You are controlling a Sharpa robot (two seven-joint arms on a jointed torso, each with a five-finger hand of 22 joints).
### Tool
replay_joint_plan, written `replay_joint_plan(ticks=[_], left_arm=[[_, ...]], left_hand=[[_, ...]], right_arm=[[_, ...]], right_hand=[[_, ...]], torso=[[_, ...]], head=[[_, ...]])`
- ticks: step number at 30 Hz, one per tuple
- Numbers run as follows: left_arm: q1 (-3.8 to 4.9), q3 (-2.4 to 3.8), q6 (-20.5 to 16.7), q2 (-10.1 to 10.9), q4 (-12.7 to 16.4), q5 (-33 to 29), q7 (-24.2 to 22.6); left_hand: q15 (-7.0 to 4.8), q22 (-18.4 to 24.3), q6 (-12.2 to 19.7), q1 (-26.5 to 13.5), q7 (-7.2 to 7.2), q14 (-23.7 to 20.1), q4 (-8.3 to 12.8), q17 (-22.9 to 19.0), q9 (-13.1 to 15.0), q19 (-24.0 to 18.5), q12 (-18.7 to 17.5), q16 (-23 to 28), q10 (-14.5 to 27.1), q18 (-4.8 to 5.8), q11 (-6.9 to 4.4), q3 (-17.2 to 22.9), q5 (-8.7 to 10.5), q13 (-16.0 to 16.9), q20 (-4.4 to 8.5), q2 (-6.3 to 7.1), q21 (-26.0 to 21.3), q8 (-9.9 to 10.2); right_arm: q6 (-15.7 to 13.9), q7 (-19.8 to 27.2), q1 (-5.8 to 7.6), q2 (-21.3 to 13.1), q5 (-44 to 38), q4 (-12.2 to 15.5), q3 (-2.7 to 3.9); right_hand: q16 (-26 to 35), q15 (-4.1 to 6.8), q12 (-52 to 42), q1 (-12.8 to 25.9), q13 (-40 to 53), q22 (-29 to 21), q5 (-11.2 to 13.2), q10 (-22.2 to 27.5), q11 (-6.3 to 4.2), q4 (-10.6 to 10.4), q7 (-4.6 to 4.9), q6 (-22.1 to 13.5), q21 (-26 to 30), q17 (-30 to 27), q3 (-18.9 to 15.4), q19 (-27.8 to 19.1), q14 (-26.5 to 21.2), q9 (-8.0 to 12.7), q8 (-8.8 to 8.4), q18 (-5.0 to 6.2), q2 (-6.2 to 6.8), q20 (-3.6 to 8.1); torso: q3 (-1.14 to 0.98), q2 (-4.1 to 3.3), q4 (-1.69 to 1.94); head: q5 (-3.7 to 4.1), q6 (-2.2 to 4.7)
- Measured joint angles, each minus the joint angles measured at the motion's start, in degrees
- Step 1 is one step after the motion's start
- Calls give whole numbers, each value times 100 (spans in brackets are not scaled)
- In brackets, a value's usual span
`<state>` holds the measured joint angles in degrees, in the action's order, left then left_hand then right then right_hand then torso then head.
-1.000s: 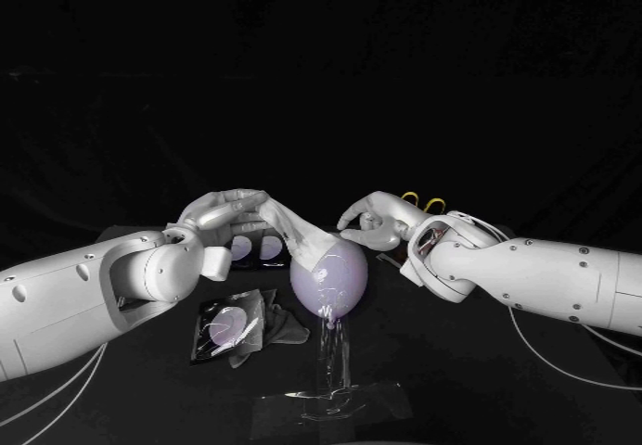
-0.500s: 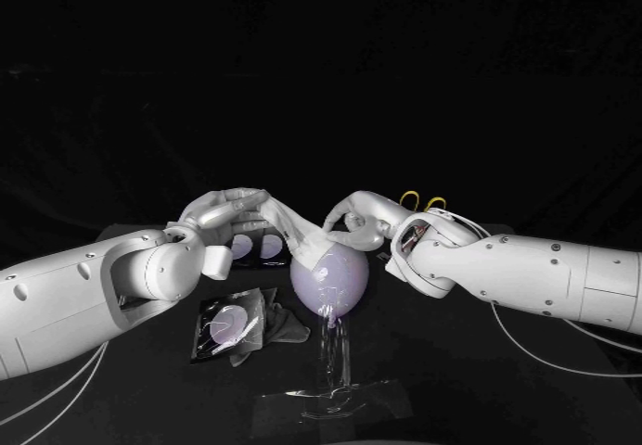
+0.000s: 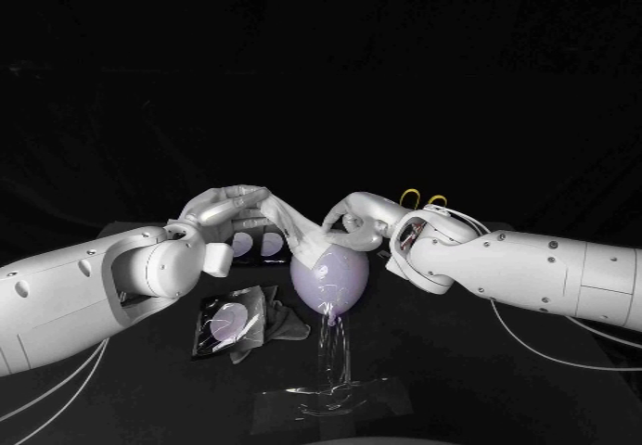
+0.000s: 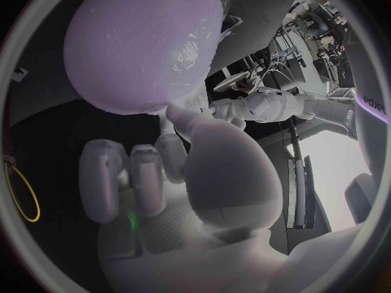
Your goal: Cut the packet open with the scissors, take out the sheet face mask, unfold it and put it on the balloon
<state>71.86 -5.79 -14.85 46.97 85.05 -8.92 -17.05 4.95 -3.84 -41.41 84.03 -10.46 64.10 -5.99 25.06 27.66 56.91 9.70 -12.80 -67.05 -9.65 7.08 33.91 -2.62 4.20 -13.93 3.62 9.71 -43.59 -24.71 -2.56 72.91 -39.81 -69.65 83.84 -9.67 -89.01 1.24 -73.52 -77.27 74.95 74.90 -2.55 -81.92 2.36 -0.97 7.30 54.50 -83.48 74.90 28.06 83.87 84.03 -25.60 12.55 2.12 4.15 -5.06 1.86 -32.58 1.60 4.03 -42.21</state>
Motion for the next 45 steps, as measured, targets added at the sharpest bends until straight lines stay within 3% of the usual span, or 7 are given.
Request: replay_joint_plan(ticks=[9, 21, 28, 32, 37, 45], left_arm=[[0, 0, -1, -3, -12, 13, 2], [-2, -2, -1, -8, -12, 23, 13], [-2, -2, -1, -6, -12, 25, 17], [-2, -2, -1, -3, -12, 26, 18], [0, -1, -1, -1, -19, 26, 18], [0, -1, -1, 2, -26, 27, 19]], left_hand=[[0, 0, 1, 15, 1, 0, 0, 0, 0, 0, 0, 0, 0, 1, 0, 0, 20, 0, 0, -15, 0, 17], [0, 0, 10, 15, 10, 0, 0, -1, 0, 0, 0, 0, 0, 2, 0, -1, -1, 4, 0, -15, 0, -1], [0, 0, 11, 15, 11, 0, 0, -1, 0, 0, 0, 0, 0, 3, 0, -1, -1, 5, 0, -15, 0, -1], [0, 0, 11, 14, 11, 0, 0, -2, 0, 0, 0, 0, 0, 3, 0, -1, -1, 5, 0, -14, 0, -1], [0, 0, 11, 13, 11, 0, 0, 2, 0, 0, 0, 0, 0, 30, 0, -1, -1, 5, 0, -13, 0, 0], [0, 0, 12, 11, 12, 0, -1, 6, 0, 0, 0, 0, 0, -27, 0, -1, 0, 4, 0, -11, 0, 8]], right_arm=[[297, -81, 13, -21, -77, -42, 7], [489, -177, 25, 21, -96, -117, 14], [487, -196, 26, 5, -84, -89, 15], [434, -193, 26, -25, -65, -26, 14], [297, -167, 23, -80, -15, 46, 10], [51, -109, 18, -222, 96, 214, 5]], right_hand=[[13, -1, 54, 176, -6, 3, -1, 55, 54, -125, 53, -135, 72, 1, -125, -9, -1, 93, -171, 0, 94, -8], [31, -1, 35, 179, -1, 4, -1, 77, 73, -125, 46, -102, 58, 5, -125, -10, -1, 125, -212, 0, 86, -8], [-11, 5, -77, 33, 14, 2, 0, -11, -15, -24, -92, 424, -73, 5, -94, -10, -6, 17, 77, 0, -59, -6], [-30, 88, -120, -17, 14, 0, 0, -47, -92, 83, -192, 544, -122, 3, -111, 15, 0, -72, 234, 0, -109, 78], [-31, 124, -144, -48, 8, 0, 4, -69, -115, 132, -220, 571, -157, 0, -76, 2, 0, -203, 408, 0, -139, 110], [-30, 144, -186, -63, 1, 3, 5, -90, -137, 178, -221, 570, -160, 1, -30, 13, -19, -350, 564, 0, -152, 138]], torso=[[-1, 3, -2], [-1, 5, 0], [2, 5, 0], [1, 4, 1], [-1, 4, 1], [-1, 4, -1]], head=[[6, -6], [12, -2], [13, -10], [8, -12], [4, -12], [3, -8]])
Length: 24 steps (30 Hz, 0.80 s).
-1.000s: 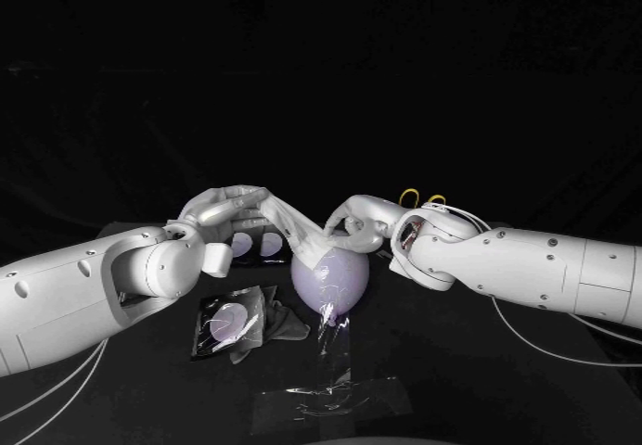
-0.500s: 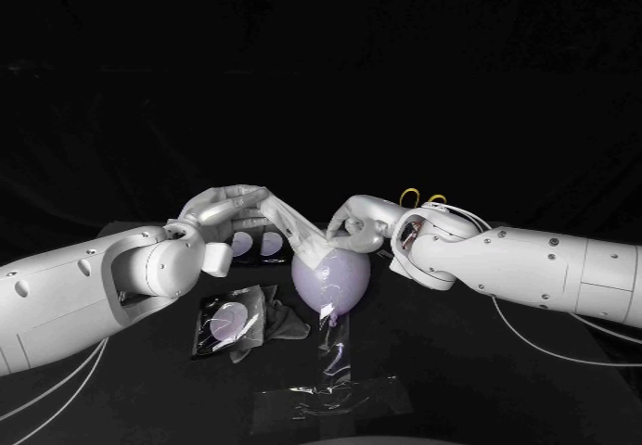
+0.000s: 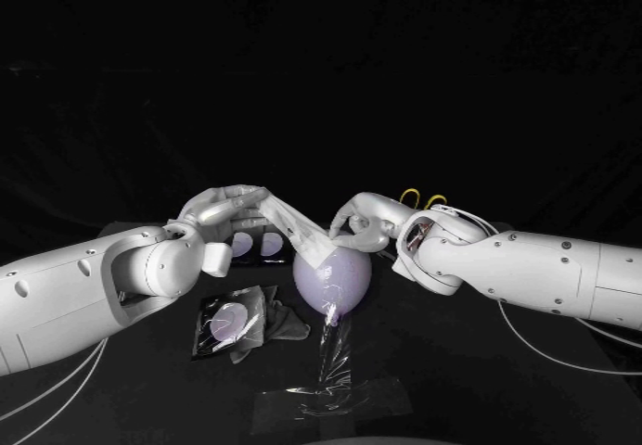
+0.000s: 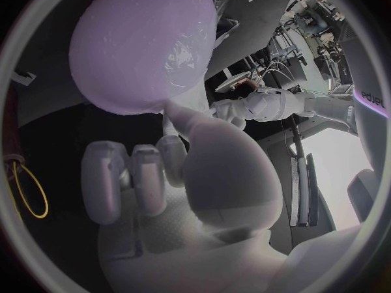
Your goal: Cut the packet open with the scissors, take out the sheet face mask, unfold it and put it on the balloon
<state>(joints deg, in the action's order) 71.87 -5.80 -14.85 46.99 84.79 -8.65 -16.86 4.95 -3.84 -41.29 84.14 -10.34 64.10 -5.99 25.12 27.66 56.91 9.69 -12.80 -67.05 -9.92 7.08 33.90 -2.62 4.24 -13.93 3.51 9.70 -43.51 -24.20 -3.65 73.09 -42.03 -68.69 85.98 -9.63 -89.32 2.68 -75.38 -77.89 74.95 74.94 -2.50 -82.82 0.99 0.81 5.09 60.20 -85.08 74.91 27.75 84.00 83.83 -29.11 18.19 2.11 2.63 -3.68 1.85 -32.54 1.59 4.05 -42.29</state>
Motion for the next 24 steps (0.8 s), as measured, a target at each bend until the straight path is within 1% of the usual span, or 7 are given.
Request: replay_joint_plan(ticks=[4, 15, 17, 22, 24], left_arm=[[0, 1, 0, 3, -6, 0, 0], [0, 1, -1, 9, -29, 2, 0], [0, 1, -1, 9, -32, 2, 0], [0, 1, -1, 9, -35, 3, 0], [0, 1, -1, 9, -35, 3, 0]], left_hand=[[0, 0, -3, 0, -3, 0, 0, 0, 1, 0, 0, 0, 0, 1, 0, 0, 0, 0, 0, 0, 0, 1], [0, 0, -14, -9, -14, 0, 0, -1, 0, -12, 0, 0, 0, 4, 0, 0, 13, -1, -12, 9, 0, -9], [0, 0, -14, -16, -14, 0, 0, -1, 1, -21, 0, 0, 0, 5, 0, 0, 19, -1, -21, 16, 0, -9], [0, 0, -14, -16, -14, 0, 0, -2, 1, -21, 0, 0, 0, 8, 0, 0, 16, -1, -21, 16, 0, -9], [0, 0, -14, -16, -14, 0, 0, -2, 0, -21, 0, 0, 0, 9, 0, 0, -1, -1, -21, 16, 0, -9]], right_arm=[[-89, 28, -5, -101, 42, 124, -4], [-307, 89, -9, -459, 137, 576, -7], [-341, 95, -9, -516, 145, 648, -7], [-422, 102, -9, -586, 154, 733, -8], [-474, 107, -10, -581, 159, 736, -8]], right_hand=[[-2, 21, 0, 0, 1, 0, 0, -10, -10, 24, -1, 0, 0, 1, 24, 0, 19, -41, 44, 0, 0, 0], [-26, 21, -51, 1, -3, 1, 9, -31, -31, 38, -11, -10, -23, 4, 72, 0, 19, -119, 135, 0, 2, 1], [-26, 21, -90, 12, -3, 1, 10, -39, -39, 56, -11, -11, -23, 4, 90, -1, 19, -126, 169, 0, 14, 40], [-23, 21, -126, 32, -3, -1, 10, -39, -39, 52, -12, -14, -22, 4, 120, -1, 19, -142, 199, 0, 33, 41], [-22, 20, -127, 32, -3, -2, 10, -39, -39, 37, -30, -33, -22, 3, 136, -2, 19, -167, 199, 0, 33, 41]], torso=[[-1, 1, -1], [0, 5, -1], [1, 4, -1], [0, 3, -1], [0, 3, -1]], head=[[0, 3], [4, 11], [7, 15], [8, 21], [5, 25]])
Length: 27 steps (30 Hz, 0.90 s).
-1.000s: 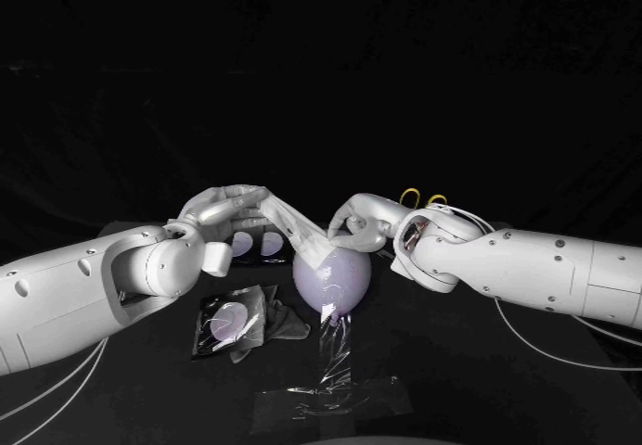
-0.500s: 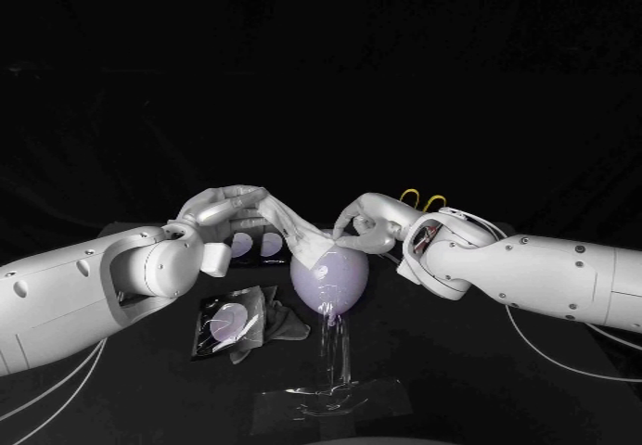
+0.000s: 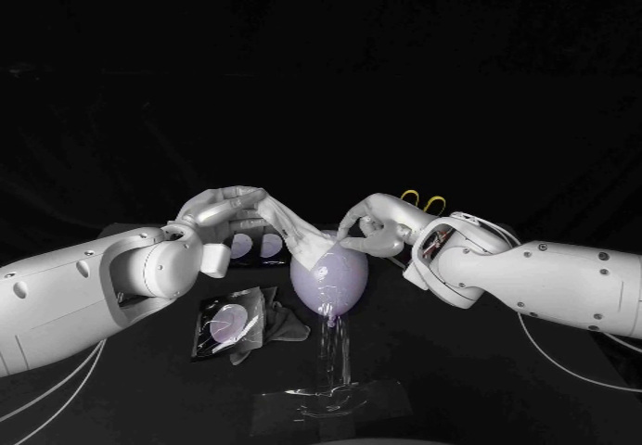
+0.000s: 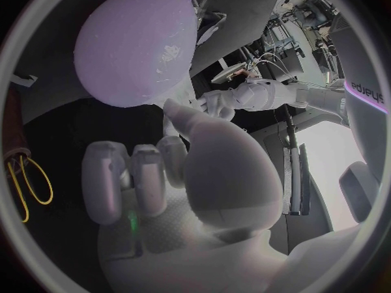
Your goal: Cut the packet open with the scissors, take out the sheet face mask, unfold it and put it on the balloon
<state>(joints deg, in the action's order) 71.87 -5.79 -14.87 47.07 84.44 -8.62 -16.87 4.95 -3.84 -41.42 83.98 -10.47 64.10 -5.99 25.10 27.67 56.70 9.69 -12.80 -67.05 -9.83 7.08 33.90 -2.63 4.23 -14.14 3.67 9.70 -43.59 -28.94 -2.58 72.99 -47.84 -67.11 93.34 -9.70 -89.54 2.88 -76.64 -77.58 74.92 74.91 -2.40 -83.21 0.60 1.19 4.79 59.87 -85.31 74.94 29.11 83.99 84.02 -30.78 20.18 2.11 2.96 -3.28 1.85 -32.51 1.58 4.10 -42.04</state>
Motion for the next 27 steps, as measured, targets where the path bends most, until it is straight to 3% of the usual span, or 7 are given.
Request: replay_joint_plan(ticks=[5, 9, 12, 22, 27], left_arm=[[0, 0, 0, -1, 0, 1, 0], [0, 0, 0, 0, 2, 3, -1], [0, 0, 0, 0, 6, 3, -1], [0, 0, 0, -3, 13, 6, -1], [0, 0, 1, -5, 16, 16, -1]], left_hand=[[0, 0, 0, -7, 0, 0, 0, 3, 0, 0, 0, 0, 0, 2, 0, 0, 0, 0, 0, 7, 0, 0], [0, 0, 1, -8, 1, 0, 0, 5, 0, 0, 0, 0, 0, 4, 0, 0, 0, 0, 0, 7, 0, 0], [0, 0, 1, -8, 1, 0, 0, 5, 0, 0, 0, 0, 0, 6, 0, 0, 0, 0, 0, 8, 0, 1], [0, 0, 2, -5, 2, 0, 0, 4, 0, 0, 0, 0, 0, 9, 0, 0, 0, -1, 0, 5, 0, 10], [0, 0, 2, 2, 2, 0, 0, 6, 2, 0, 0, 0, 0, 10, 0, 35, 0, -1, 0, -2, 0, 22]], right_arm=[[-128, -2, 0, 98, 18, -70, 0], [-227, -82, 0, 277, 34, -200, 0], [-276, -226, 0, 415, 41, -315, 0], [-330, -821, 1, 660, 46, -524, 1], [-401, -944, 1, 666, 57, -533, 1]], right_hand=[[1, 0, 81, 55, 0, -1, -27, 6, -7, -40, 51, -280, -22, -4, 37, 0, 0, -7, -64, 0, 24, 0], [13, -55, 181, 420, -10, 0, -49, 17, 81, -298, 164, -511, 7, -4, -91, -1, 4, 122, -279, 0, 52, 0], [22, -64, 216, 609, -12, 1, -48, 61, 127, -468, 201, -548, 48, -3, -179, -11, -1, 172, -336, 0, 88, -40], [35, -84, 217, 883, 2, 4, -48, 61, 127, -825, 207, -554, 50, 1, -382, 2, -20, 250, -425, 0, 216, -66], [45, -84, 218, 889, 4, 3, -48, 61, 127, -840, 207, -554, 50, 1, -397, 1, -20, 266, -445, 0, 225, -66]], torso=[[1, -2, 1], [-1, -7, 3], [0, -8, 5], [4, -8, 5], [4, -3, 5]], head=[[-5, 13], [-5, 19], [-5, 19], [-6, 1], [-18, 4]])
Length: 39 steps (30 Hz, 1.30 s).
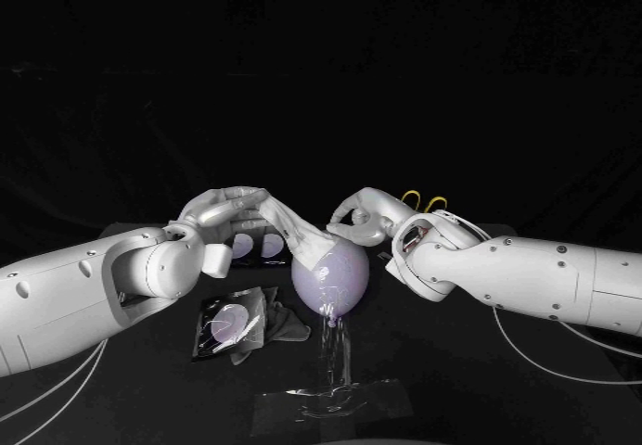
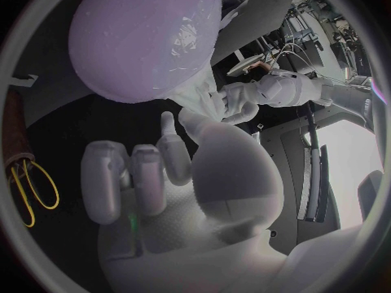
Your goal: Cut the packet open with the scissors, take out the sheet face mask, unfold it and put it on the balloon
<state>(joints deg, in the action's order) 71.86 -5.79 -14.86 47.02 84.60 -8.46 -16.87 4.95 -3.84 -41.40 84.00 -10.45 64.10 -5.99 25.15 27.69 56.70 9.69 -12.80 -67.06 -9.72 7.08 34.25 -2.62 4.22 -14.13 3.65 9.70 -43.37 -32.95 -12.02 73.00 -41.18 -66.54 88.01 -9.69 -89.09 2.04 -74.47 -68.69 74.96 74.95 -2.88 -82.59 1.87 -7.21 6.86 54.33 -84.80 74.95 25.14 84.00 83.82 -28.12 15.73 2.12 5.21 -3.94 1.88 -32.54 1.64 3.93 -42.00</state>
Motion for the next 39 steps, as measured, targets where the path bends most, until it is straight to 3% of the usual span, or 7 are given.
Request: replay_joint_plan(ticks=[8, 14, 22, 27, 39], left_arm=[[0, 0, 19, -15, 5, 25, -4], [2, 6, 92, -12, 71, 35, -7], [48, 56, 248, -5, 186, 61, 8], [139, 124, 372, -6, 258, 89, 36], [457, 187, 598, -61, 338, 153, 111]], left_hand=[[0, -9, 1, 26, 1, 0, 0, 4, 1, 0, 0, 6, 0, 2, 0, 1, 3, 0, 0, 20, 0, -19], [0, -12, 9, 26, 10, 0, 0, 3, 1, 0, 0, 22, 0, 3, 0, 1, 13, 0, 0, 20, 0, -19], [0, -35, -5, 26, -5, 0, 22, 12, 1, 63, 0, 45, 0, 4, 0, 23, 0, 0, 63, 20, 19, -19], [0, -45, -16, 25, -16, 0, 39, 15, 0, 104, 0, 45, 0, 5, 0, 39, 0, -1, 104, 20, 53, -17], [1, -53, -21, 22, -20, 1, 40, 19, 1, 125, 0, 45, 0, 6, 0, 39, 0, -1, 124, 23, 66, 21]], right_arm=[[-233, 39, 0, -57, 71, 27, 0], [-418, 326, 0, -144, 211, 52, 0], [-595, 863, 2, -296, 410, 178, 0], [-677, 1088, 2, -396, 494, 283, -2], [-966, 1371, -2, -583, 623, 340, -4]], right_hand=[[19, -14, 55, -75, -1, -2, 0, 21, 20, 0, -1, 0, 39, 0, 0, -1, 13, 36, -67, 0, 75, 0], [45, -62, 219, -196, -6, -5, 0, 113, 112, 36, 89, -90, 249, -5, -32, -1, 21, 109, -184, 0, 192, -60], [58, -62, 220, -309, -5, -3, 0, 134, 132, 82, 91, -93, 249, -5, 1, -1, 20, 134, -233, 0, 172, -61], [66, -62, 243, -309, -2, -1, 0, 154, 112, 98, 91, -93, 249, -4, -15, -2, 20, 134, -233, 0, 172, -62], [88, -62, 243, -355, -1, 0, 1, 154, 111, 114, 89, -91, 249, 0, 0, -12, 20, 141, -233, 0, 173, -71]], torso=[[-2, 3, -7], [-3, 2, -12], [-3, 6, -10], [-4, 10, -7], [-4, 5, -4]], head=[[-13, 9], [-14, 14], [-27, 32], [-34, 47], [-56, 125]])
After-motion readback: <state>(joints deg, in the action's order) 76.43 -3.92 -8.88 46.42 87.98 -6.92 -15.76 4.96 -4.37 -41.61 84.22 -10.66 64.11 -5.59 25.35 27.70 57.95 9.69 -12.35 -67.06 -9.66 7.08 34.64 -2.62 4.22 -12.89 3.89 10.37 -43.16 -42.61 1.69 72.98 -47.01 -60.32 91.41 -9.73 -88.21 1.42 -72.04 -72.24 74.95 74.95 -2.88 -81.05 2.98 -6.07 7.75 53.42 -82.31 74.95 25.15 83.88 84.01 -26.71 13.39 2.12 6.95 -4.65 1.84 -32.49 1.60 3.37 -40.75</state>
